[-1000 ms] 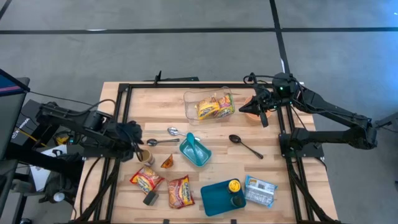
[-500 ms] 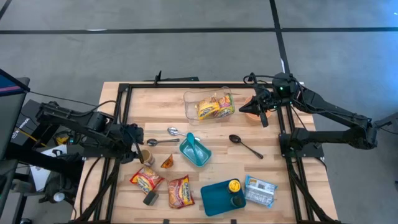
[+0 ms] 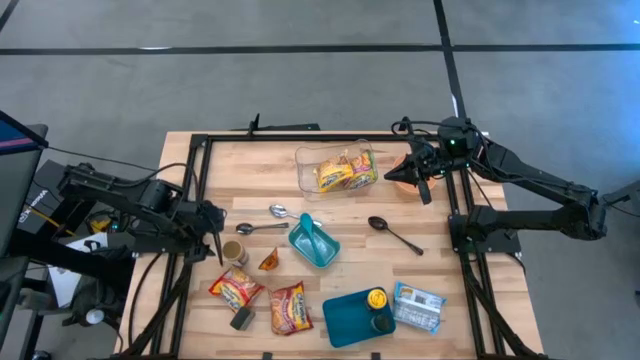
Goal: Pick & Place Food Item
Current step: Put the golden seasoning bottle into the blue bin
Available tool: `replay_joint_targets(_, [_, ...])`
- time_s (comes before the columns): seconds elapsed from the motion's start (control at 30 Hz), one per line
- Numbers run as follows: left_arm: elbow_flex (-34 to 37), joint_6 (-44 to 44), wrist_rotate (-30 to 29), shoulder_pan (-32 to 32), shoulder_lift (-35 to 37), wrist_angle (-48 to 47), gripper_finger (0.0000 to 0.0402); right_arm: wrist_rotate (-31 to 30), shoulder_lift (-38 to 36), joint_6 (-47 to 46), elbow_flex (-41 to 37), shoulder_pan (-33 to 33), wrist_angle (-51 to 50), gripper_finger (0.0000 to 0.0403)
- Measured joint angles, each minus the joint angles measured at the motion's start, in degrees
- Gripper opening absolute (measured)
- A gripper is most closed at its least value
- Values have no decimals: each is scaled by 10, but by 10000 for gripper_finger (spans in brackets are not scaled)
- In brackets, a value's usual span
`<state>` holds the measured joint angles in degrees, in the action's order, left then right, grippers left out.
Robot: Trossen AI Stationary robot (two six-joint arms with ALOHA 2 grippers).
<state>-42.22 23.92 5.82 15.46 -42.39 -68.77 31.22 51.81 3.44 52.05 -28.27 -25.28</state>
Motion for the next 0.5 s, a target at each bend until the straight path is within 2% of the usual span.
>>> replay_joint_targets(0.13, [7, -1, -14, 0, 0, 8, 317, 0, 0, 0, 0, 0, 0, 0])
replay_joint_targets(0.37, [69, 3, -12, 0, 13, 54, 317, 0, 0, 0, 0, 0, -4, 0])
replay_joint_targets(0.5, [73, 3, -5, 0, 18, 59, 312, -1, 0, 0, 0, 0, -10, 0])
